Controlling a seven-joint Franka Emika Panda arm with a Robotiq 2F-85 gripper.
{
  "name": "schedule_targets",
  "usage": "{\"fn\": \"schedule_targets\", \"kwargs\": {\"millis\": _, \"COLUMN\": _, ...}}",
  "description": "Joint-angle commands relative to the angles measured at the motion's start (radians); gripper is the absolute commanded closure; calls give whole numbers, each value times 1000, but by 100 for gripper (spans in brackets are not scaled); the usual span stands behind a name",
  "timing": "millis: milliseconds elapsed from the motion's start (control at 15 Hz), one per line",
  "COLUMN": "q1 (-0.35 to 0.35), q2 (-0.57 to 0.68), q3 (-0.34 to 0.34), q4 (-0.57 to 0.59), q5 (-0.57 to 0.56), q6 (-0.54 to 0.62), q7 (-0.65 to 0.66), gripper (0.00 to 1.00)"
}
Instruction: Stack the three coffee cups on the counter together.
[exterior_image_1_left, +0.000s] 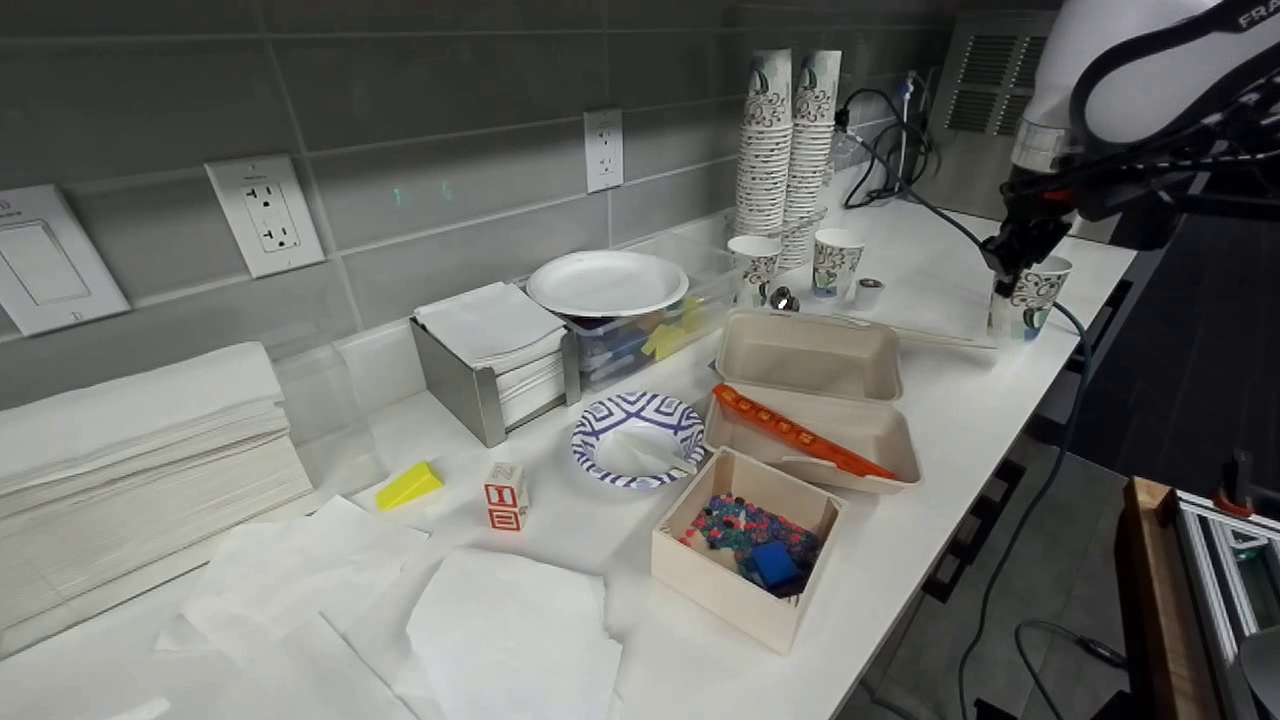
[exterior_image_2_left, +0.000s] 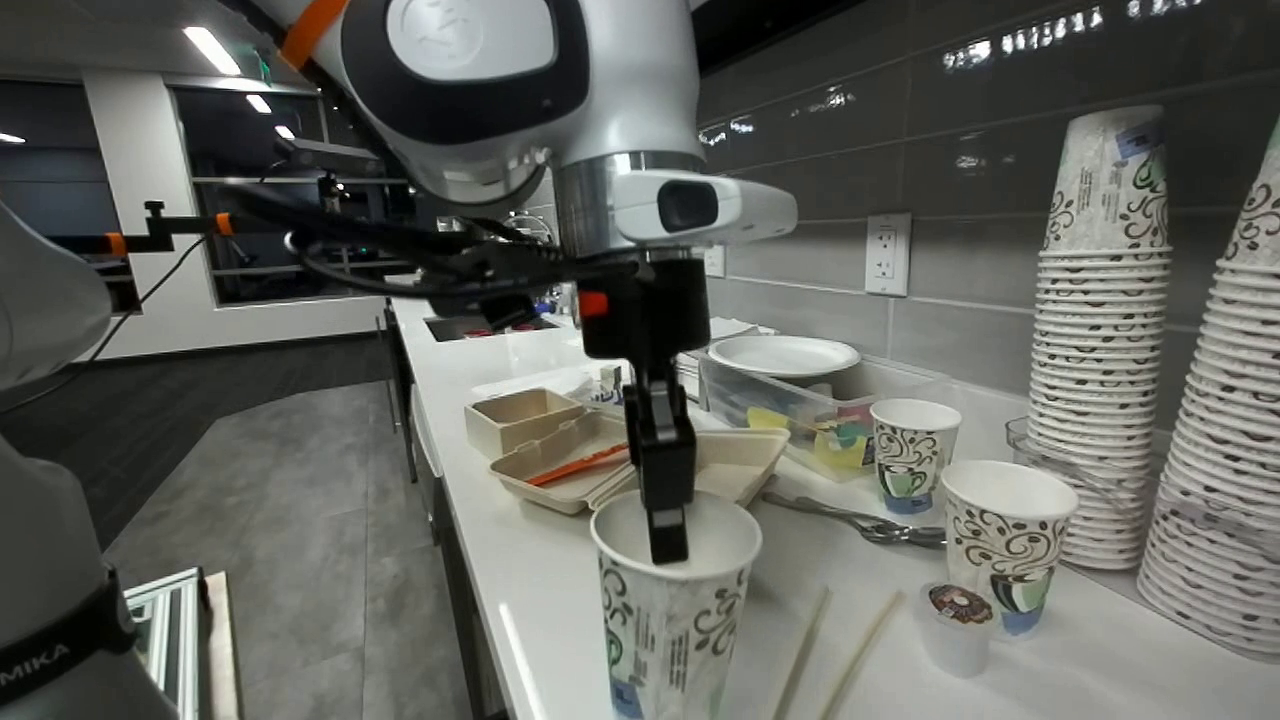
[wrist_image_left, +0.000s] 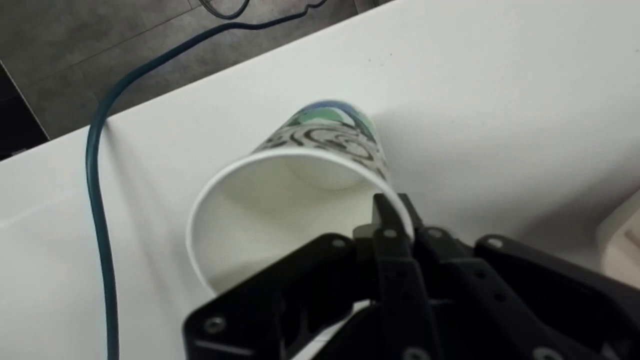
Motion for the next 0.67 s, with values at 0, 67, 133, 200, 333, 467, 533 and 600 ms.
{"fn": "schedule_targets", "kwargs": {"millis": 0, "q1": 55, "q2": -30, "q3": 16, "q4": 49, "q5": 44, "q6": -62, "q7": -71, "gripper": 100}}
{"fn": "schedule_targets", "kwargs": {"millis": 67, "q1": 68, "q2": -23, "q3": 26, "q4": 70, "q5": 38, "q6": -48, "q7": -73, "gripper": 100}}
{"fn": "schedule_targets", "kwargs": {"millis": 133, "q1": 82, "q2": -13, "q3": 32, "q4": 92, "q5": 38, "q6": -31, "q7": -82, "gripper": 100}}
{"fn": "schedule_targets", "kwargs": {"millis": 200, "q1": 85, "q2": 4, "q3": 46, "q4": 111, "q5": 3, "q6": 22, "q7": -62, "gripper": 100}}
{"fn": "schedule_targets", "kwargs": {"millis": 333, "q1": 99, "q2": 31, "q3": 62, "q4": 158, "q5": -3, "q6": 63, "q7": -47, "gripper": 100}}
{"fn": "schedule_targets", "kwargs": {"millis": 467, "q1": 105, "q2": 65, "q3": 73, "q4": 209, "q5": -2, "q6": 89, "q7": -28, "gripper": 100}}
{"fn": "schedule_targets", "kwargs": {"millis": 533, "q1": 110, "q2": 81, "q3": 73, "q4": 237, "q5": 22, "q6": 71, "q7": -19, "gripper": 100}}
{"fn": "schedule_targets", "kwargs": {"millis": 600, "q1": 108, "q2": 28, "q3": 67, "q4": 182, "q5": 12, "q6": 68, "q7": -42, "gripper": 98}}
